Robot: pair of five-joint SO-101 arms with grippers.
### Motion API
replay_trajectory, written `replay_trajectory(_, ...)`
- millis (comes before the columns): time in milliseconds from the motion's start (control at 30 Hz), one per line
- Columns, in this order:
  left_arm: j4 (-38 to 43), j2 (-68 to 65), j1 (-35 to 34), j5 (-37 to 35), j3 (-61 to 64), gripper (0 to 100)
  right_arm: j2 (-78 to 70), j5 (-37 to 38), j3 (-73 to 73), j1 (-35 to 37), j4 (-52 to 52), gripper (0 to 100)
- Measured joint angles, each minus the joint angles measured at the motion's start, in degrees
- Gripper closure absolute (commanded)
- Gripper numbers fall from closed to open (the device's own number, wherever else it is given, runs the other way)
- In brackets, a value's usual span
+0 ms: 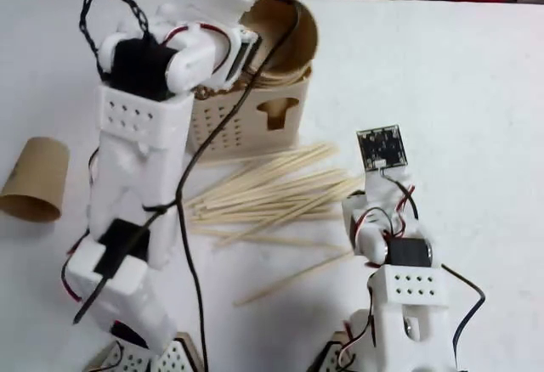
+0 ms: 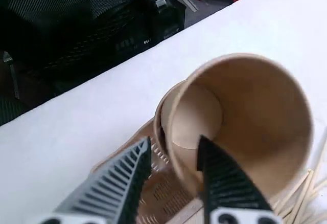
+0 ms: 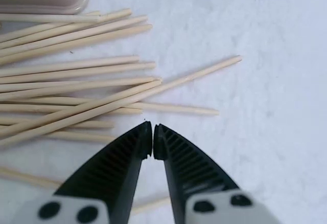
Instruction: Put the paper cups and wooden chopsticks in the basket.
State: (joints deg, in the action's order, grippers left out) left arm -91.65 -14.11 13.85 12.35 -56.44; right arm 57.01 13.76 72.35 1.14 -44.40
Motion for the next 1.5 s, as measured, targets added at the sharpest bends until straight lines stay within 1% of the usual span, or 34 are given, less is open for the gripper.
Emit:
replay_trajectory(167,3.34,-4.13,-0.09,-1.05,-1.49,81,0.00,0.00,0.00,0.00,0.00,97.4)
replay_trajectory(367,9.49,-6.07,-2.73,-1.32,-1.49,81,0.00,0.00,0.00,0.00,0.00,97.4)
replay_trajectory(533,14.59,-6.15,-4.31,-4.48,-1.49,81,0.00,0.00,0.00,0.00,0.00,97.4)
replay_trajectory(800,16.09,-6.15,-4.31,-5.10,-1.49,81,0.00,0.00,0.00,0.00,0.00,97.4)
replay_trajectory(867,15.03,-6.15,-4.31,-5.10,-1.58,81,0.00,0.00,0.00,0.00,0.00,97.4)
replay_trajectory(967,10.29,-6.15,-4.31,-4.66,-3.43,81,0.00,0.00,0.00,0.00,0.00,97.4)
replay_trajectory(1167,-2.81,-2.64,-7.12,2.55,-6.24,81,0.00,0.00,0.00,0.00,0.00,97.4)
replay_trajectory(1300,-9.23,-0.53,-11.43,7.56,-6.68,81,0.00,0.00,0.00,0.00,0.00,97.4)
replay_trajectory(1500,-10.73,2.37,-21.54,16.09,-6.59,80,0.00,0.00,0.00,0.00,0.00,97.4)
